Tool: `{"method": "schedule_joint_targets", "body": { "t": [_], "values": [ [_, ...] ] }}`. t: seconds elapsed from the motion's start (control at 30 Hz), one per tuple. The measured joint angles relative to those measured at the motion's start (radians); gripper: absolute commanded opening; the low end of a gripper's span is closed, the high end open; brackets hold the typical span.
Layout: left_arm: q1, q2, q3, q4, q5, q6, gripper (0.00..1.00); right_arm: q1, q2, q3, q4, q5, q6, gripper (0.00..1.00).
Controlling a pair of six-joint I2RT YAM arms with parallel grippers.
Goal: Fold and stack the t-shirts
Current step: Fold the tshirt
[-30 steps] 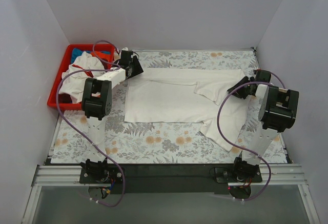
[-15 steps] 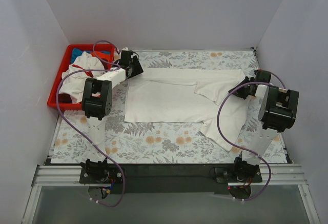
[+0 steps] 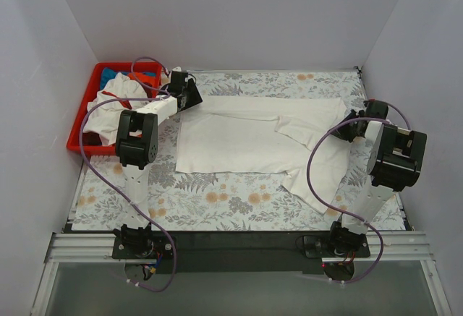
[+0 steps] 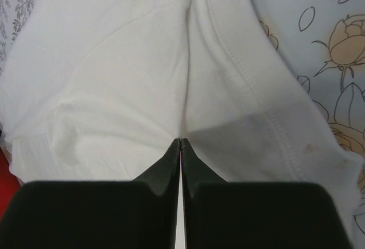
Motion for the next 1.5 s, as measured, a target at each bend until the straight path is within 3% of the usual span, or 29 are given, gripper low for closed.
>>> {"method": "schedule_joint_targets", "body": {
  "t": [0.07,0.2,0.3,0.8,1.2,1.5],
  "values": [
    [0.0,0.0,0.0,0.0,0.0,0.0,0.58,0.0,0.0,0.009,-0.028,0.013,-0.013,0.08],
    [0.0,0.0,0.0,0.0,0.0,0.003,0.59,0.0,0.0,0.03,-0.076,0.047,-0.044,0.23],
    [0.0,0.0,0.0,0.0,0.0,0.004,0.6,0.008,-0.007,0.031,-0.104,0.06,-0.062,0.26],
    [0.0,0.0,0.0,0.001,0.003,0.007,0.6,0.134,-0.113,-0.121,-0.085,0.024,-0.013,0.26],
    [0.0,0.0,0.0,0.001,0.002,0.008,0.6,0.233,-0.126,-0.112,-0.066,0.024,-0.024,0.26],
    [-0.001,0.0,0.0,0.001,0.001,0.013,0.6,0.182,-0.16,-0.182,-0.04,0.058,-0.029,0.25]
  ]
}}
